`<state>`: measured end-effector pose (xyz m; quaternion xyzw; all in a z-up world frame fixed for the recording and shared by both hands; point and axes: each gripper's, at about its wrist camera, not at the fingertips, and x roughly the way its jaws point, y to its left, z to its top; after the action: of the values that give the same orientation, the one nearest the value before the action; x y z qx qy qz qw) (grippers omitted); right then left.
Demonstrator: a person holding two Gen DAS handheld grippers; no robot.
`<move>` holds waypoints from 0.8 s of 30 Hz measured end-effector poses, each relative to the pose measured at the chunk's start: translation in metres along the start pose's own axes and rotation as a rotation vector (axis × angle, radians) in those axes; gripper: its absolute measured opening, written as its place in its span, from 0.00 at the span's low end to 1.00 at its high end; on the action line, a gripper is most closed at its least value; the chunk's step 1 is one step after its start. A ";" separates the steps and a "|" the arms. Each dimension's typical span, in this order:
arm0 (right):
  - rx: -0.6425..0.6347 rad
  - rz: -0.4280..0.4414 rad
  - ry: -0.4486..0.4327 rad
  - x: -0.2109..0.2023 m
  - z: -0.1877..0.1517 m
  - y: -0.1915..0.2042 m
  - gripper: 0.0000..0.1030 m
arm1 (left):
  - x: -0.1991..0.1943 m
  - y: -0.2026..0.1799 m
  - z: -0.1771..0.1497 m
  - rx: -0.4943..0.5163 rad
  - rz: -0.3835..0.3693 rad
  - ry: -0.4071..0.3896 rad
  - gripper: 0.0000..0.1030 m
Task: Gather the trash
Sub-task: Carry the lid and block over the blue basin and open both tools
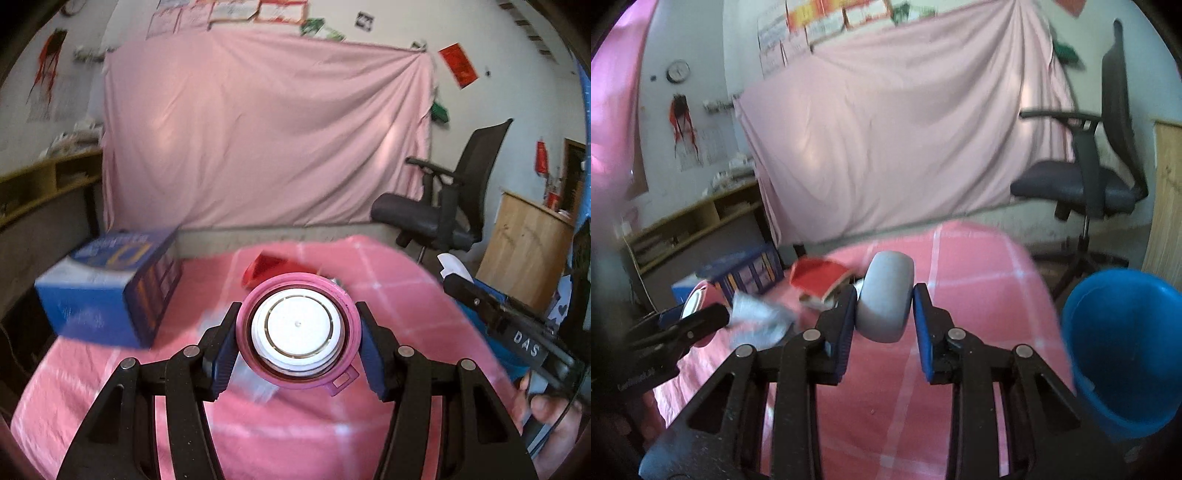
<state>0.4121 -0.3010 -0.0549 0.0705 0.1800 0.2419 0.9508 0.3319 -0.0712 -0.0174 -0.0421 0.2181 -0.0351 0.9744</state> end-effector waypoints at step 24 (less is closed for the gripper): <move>0.170 -0.288 -0.312 -0.107 0.020 -0.114 0.54 | 0.039 -0.144 0.056 0.175 -0.277 -0.089 0.51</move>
<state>0.3818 -0.4539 -0.0284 0.1605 0.0588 0.0736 0.9825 0.3841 -0.2144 0.0303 0.0117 0.1627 -0.1861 0.9689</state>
